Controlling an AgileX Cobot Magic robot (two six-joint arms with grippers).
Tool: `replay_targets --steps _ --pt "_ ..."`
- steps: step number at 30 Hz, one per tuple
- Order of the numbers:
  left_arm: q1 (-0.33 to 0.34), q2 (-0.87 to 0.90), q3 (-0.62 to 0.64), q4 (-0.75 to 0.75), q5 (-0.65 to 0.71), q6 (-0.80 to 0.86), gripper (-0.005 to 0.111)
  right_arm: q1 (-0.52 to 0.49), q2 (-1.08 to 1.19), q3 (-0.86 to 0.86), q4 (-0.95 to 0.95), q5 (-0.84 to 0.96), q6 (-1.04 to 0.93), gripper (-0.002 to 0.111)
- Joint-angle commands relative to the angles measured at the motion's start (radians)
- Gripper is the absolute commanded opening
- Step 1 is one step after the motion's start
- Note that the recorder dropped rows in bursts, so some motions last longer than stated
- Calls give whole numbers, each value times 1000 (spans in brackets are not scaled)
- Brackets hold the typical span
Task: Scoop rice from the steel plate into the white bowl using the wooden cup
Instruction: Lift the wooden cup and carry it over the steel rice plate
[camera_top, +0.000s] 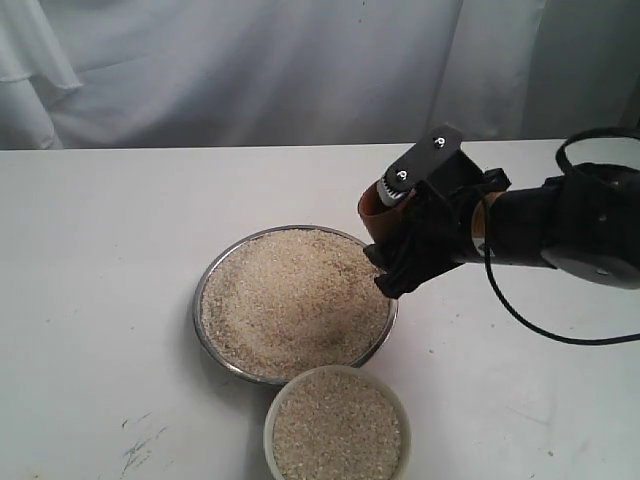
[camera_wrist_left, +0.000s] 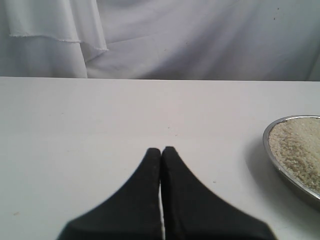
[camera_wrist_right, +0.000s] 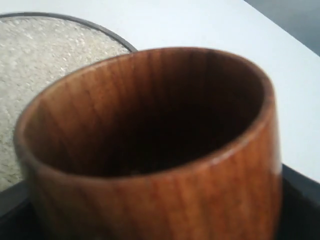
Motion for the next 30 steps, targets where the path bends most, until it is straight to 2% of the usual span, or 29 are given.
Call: replay_targets --steps 1,13,30 --pt "-2 -5 5 -1 -6 -3 0 48 -13 -84 223 158 -303 0" --pt "-2 -5 5 -1 -6 -3 0 130 62 -291 309 455 -625 0" --pt "-2 -5 5 -1 -6 -3 0 246 246 -545 133 771 -750 0"
